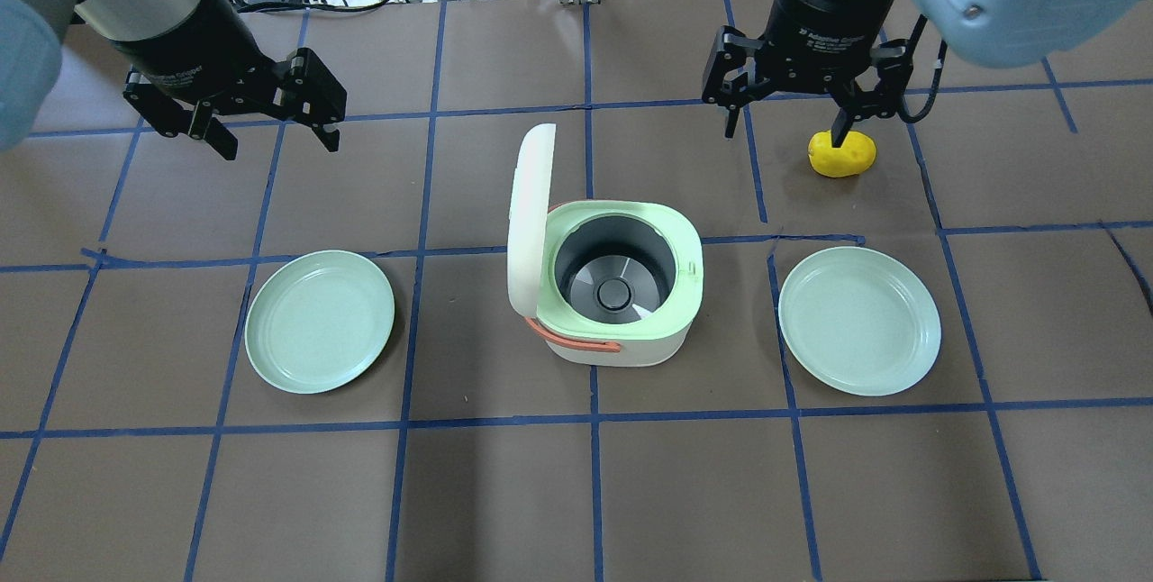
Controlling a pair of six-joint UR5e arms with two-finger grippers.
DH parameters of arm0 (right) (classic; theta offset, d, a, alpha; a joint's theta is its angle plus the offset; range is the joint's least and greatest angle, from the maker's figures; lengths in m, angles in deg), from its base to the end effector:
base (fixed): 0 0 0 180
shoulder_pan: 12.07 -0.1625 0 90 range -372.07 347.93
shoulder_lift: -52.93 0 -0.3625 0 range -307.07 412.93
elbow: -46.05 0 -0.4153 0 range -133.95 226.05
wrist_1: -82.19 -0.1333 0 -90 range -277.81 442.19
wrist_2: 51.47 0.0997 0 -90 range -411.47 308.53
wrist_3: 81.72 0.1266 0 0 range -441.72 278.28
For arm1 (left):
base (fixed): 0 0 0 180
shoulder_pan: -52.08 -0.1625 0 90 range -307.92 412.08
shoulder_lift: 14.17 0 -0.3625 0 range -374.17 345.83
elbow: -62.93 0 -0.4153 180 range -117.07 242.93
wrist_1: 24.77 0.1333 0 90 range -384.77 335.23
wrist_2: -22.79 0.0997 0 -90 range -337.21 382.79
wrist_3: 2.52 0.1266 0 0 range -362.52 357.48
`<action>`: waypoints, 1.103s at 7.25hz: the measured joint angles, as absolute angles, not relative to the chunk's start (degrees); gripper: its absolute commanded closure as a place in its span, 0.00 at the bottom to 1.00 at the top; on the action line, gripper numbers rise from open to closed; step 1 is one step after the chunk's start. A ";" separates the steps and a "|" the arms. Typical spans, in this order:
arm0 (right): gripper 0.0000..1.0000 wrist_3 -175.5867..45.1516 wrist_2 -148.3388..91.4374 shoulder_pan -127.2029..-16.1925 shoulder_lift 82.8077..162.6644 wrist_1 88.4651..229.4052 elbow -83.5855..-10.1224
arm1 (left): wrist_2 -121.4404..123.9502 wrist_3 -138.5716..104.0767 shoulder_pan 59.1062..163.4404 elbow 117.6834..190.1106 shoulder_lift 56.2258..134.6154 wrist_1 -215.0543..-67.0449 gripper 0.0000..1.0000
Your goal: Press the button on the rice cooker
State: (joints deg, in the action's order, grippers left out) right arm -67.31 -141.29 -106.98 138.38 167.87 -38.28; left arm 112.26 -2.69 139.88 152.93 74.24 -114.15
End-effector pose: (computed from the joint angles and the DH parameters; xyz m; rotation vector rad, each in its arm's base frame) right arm 0.1791 -0.5230 0.4000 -0.2597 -3.1233 -0.0871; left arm -0.1148 -0.5144 0.4137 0.0645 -3.1318 0.0607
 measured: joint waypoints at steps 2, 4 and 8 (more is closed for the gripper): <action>0.00 -71.75 -141.58 -104.44 138.61 167.23 -38.21 | 112.26 -2.69 139.88 152.95 74.24 -114.16 0.00; 0.00 -73.52 -141.27 -103.76 139.39 165.95 -38.16 | 112.26 -2.69 139.88 152.94 74.24 -114.16 0.00; 0.00 -74.32 -141.26 -103.57 139.98 164.68 -38.32 | 112.26 -2.69 139.88 152.93 74.24 -114.16 0.00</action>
